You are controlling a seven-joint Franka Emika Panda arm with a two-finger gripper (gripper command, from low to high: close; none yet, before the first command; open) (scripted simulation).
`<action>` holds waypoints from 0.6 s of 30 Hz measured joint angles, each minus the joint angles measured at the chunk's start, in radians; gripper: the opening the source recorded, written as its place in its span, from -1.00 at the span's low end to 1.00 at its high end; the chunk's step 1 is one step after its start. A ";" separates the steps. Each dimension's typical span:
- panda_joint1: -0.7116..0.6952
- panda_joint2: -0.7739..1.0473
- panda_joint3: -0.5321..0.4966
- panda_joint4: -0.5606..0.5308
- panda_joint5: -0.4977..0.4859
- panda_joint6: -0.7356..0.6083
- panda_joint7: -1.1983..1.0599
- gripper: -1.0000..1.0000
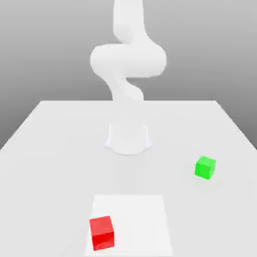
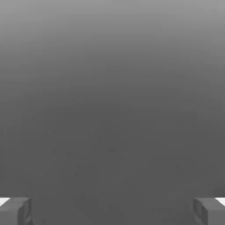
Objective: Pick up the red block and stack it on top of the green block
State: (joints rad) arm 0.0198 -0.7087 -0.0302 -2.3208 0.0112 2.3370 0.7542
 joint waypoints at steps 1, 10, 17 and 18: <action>0.008 0.039 -0.012 -0.009 0.005 0.016 -0.020 0.00; 0.059 0.369 -0.103 -0.084 0.058 0.150 -0.194 0.00; 0.065 0.623 -0.139 -0.142 0.094 0.251 -0.325 0.00; 0.062 0.659 -0.141 -0.150 0.096 0.266 -0.341 0.00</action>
State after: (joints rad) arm 0.0816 -0.0492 -0.1710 -2.4709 0.1074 2.6031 0.4128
